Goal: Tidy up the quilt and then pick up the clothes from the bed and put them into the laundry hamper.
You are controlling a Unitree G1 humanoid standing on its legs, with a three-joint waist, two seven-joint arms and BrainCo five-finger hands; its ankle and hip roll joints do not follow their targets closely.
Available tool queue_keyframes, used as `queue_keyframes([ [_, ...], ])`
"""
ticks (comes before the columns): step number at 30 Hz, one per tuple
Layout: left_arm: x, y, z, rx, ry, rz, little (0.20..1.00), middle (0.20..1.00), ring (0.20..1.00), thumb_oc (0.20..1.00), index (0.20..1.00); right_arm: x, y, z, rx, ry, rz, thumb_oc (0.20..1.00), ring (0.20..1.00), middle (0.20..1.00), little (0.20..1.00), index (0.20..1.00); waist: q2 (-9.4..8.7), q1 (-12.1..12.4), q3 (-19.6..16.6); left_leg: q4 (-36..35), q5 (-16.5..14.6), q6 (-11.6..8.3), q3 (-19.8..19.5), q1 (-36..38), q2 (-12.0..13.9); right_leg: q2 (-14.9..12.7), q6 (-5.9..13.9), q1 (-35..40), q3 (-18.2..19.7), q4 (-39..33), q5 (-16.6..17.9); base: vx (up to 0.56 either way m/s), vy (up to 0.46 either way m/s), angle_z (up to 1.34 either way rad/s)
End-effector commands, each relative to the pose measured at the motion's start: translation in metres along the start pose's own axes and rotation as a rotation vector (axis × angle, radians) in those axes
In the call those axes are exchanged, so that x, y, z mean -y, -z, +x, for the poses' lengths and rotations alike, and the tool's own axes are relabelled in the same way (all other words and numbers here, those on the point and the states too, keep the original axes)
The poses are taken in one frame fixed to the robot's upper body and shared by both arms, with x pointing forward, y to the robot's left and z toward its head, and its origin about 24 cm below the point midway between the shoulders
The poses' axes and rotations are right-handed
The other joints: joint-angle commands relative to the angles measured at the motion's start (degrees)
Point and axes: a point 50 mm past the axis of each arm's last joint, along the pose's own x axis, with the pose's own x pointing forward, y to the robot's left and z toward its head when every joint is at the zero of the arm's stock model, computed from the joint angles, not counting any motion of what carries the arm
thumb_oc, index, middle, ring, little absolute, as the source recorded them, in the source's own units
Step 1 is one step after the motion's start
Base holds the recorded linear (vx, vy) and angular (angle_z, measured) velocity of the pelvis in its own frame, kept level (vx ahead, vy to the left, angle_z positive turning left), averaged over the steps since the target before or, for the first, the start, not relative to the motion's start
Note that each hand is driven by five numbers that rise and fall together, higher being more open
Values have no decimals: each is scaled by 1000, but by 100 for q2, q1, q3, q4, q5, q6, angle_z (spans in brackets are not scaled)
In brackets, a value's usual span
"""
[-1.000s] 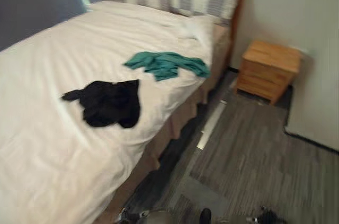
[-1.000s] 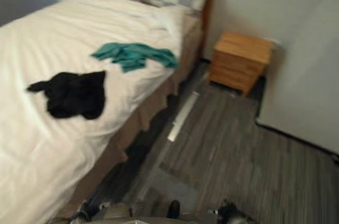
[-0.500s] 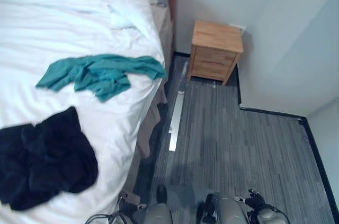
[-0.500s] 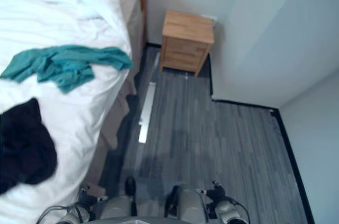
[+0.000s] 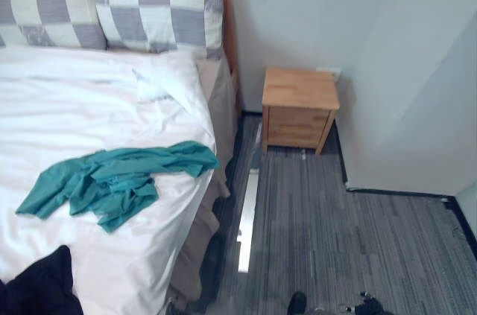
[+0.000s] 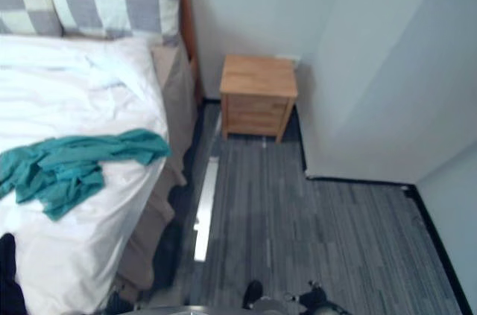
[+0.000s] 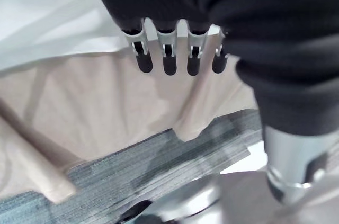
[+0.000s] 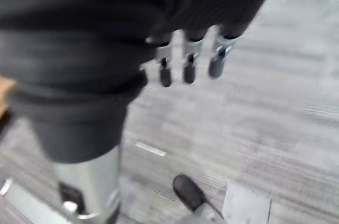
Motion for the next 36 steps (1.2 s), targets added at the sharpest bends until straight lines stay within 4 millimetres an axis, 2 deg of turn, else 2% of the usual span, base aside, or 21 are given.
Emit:
queue_keyframes([
  [1,-38,-56,10,153,-127,-35,1000,1000,1000,1000,1000,15,-34,4,123,33,-61,1000,1000,1000,1000,1000,-54,144,672,-2795,-208,353,593,1048,-288,-398,820,310,3,-383,-362,292,158,-45],
  [2,-37,-55,10,153,-127,-35,1000,1000,1000,1000,1000,15,-34,4,122,33,-61,1000,1000,1000,1000,1000,-62,151,681,-2827,-196,356,606,1079,-299,-410,824,321,11,-382,-364,431,256,-47],
  [3,-34,-57,10,161,-120,-34,1000,1000,1000,1000,1000,14,-35,4,131,35,-61,1000,1000,1000,1000,1000,46,185,588,-4275,203,331,900,1028,-337,-349,886,535,-71,-430,-527,509,230,-42],
  [4,-31,-57,10,157,-110,-19,1000,1000,1000,1000,1000,15,-37,4,137,43,-56,1000,1000,1000,1000,1000,90,144,550,-4671,292,223,1415,987,-258,-266,910,746,-170,-433,-807,591,283,-29],
  [6,-29,-61,9,168,-96,7,1000,1000,1000,1000,1000,15,-33,4,123,56,-48,1000,1000,1000,1000,1000,160,55,503,-4947,618,285,2339,938,-124,-123,871,887,-316,-326,-922,300,152,16],
  [8,-26,-58,9,157,-86,1,1000,1000,1000,1000,1000,14,-33,4,121,53,-43,1000,1000,1000,1000,1000,128,63,467,-5064,626,369,2540,1099,-172,-88,873,919,-340,-143,-960,352,182,47],
  [10,-21,-51,9,124,-64,-29,1000,1000,1000,1000,1000,8,-37,4,127,35,-31,1000,1000,1000,1000,1000,-2,117,387,-5030,412,611,2429,1260,-465,-153,1021,873,-415,633,-1039,441,235,34],
  [12,-22,-50,9,115,-70,-44,1000,1000,1000,1000,1000,4,-55,3,180,25,-33,1000,1000,1000,1000,1000,4,76,469,-4928,53,934,2383,1576,-540,-669,1613,149,-392,2721,-367,460,236,62],
  [13,-23,-50,9,116,-71,-45,1000,1000,1000,1000,1000,4,-56,3,181,25,-34,1000,1000,1000,1000,1000,-8,72,469,-4920,39,947,2386,1566,-557,-699,1618,119,-383,2775,-391,460,232,98],
  [15,-30,-55,10,135,-110,-49,1000,1000,1000,1000,1000,15,-105,-2,367,60,-44,1000,1000,1000,1000,1000,201,-5,582,-5135,68,1075,1925,1930,-494,-613,1510,-783,32,3893,-223,315,133,107],
  [19,-29,-57,9,157,-115,-56,1000,1000,1000,1000,1000,28,-146,-17,565,89,12,1000,1000,1000,1000,1000,164,-108,612,-5204,-27,1028,1270,2099,-631,-563,1293,-989,304,2896,-473,349,-80,120],
  [20,-25,-50,8,140,-102,-52,1000,1000,1000,1000,1000,36,-163,-27,657,101,15,1000,1000,1000,1000,1000,95,-56,529,-5211,-172,938,898,2128,-679,-839,1207,-909,642,1640,-472,271,-147,166],
  [23,-24,-48,8,137,-105,-52,1000,1000,1000,1000,1000,49,-181,-39,754,140,31,1000,1000,1000,1000,1000,57,-78,482,-5208,-332,818,324,2163,-703,-1157,1239,-872,1191,511,-178,502,-299,144],
  [24,-25,-52,8,149,-99,-35,1000,1000,1000,1000,1000,71,-188,-48,811,209,67,1000,1000,1000,1000,1000,64,-105,526,-5210,-541,652,-463,2266,-652,-1601,1396,-894,1881,-15,261,558,-375,132],
  [27,-25,-49,9,145,-93,-8,1000,1000,1000,1000,1000,94,-195,-60,873,288,64,1000,1000,1000,1000,1000,18,-146,538,-5191,-626,496,-1037,2310,-528,-1905,1528,-838,1927,-55,726,605,-561,290],
  [28,-34,-31,9,109,-107,2,1000,1000,1000,1000,1000,121,-218,-83,1001,390,3,1000,1000,1000,1000,1000,-145,-23,523,-5135,-749,292,-1439,2311,-380,-1823,1628,-571,1536,-21,672,342,-411,228],
  [29,-34,-31,9,109,-108,1,1000,1000,1000,1000,1000,121,-218,-83,1002,390,3,1000,1000,1000,1000,1000,-156,-45,519,-5145,-726,294,-1459,2296,-395,-1840,1628,-575,1521,-24,680,611,-777,250],
  [30,-42,-16,8,65,-125,0,1000,1000,1000,1000,1000,140,-237,-104,1102,483,-61,1000,1000,1000,1000,1000,-135,7,493,-5195,-675,74,-1626,2343,37,-1506,1628,-592,1424,121,446,252,-364,183],
  [32,-43,-4,7,32,-137,-18,1000,1000,1000,1000,1000,165,-258,-127,1180,610,-141,1000,1000,1000,1000,1000,-93,66,495,-5163,-537,-118,-1572,2200,363,-1298,1628,-545,1131,152,137,373,-540,139],
  [35,-40,-7,7,36,-141,-39,1000,1000,1000,1000,1000,200,-272,-148,1204,772,-193,1000,1000,1000,1000,1000,-57,-16,637,-4801,-173,-177,-849,1672,500,-1385,1616,-318,600,-30,9,131,-277,109],
  [36,-42,-12,7,45,-143,-42,1000,1000,1000,1000,1000,210,-277,-157,1209,824,-211,1000,1000,1000,1000,1000,-29,-45,743,-4494,41,-146,-207,1389,539,-1407,1575,-227,359,-124,-10,-94,-210,145],
])
